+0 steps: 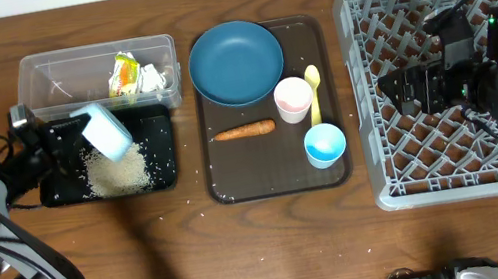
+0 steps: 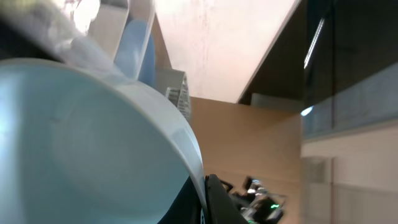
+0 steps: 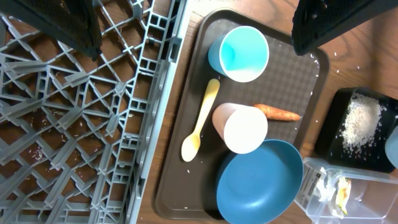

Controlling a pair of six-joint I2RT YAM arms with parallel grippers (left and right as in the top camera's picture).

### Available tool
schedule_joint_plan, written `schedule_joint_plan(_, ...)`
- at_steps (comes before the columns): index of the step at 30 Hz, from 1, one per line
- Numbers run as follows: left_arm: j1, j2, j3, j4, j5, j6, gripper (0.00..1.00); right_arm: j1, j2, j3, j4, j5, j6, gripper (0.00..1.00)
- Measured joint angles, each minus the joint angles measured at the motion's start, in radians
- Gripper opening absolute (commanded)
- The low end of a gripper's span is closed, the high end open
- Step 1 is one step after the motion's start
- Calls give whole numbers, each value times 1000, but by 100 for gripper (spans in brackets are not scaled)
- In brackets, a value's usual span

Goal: Sort waste into correct bins and load items into the dishwasher rack
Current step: 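Carry rice bowl left and tip rice onto black tray, then return emptied light-blue bowl to brown tray with left gripper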

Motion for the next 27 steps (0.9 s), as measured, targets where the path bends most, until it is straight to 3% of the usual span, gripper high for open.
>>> schedule_joint_plan(7, -21, -10, 0, -18, 3, -11, 6, 0, 0, 0, 0, 0, 0, 95)
schedule_joint_plan(16, -87, -58, 0, 68, -37, -11, 6, 0, 0, 0, 0, 0, 0, 95)
schedule_joint_plan(21, -189, -195, 0, 71, -261, -15, 6, 0, 0, 0, 0, 0, 0, 95)
schedule_joint_plan(27, -427, -374, 0, 45, -769, -13, 6, 0, 0, 0, 0, 0, 0, 95)
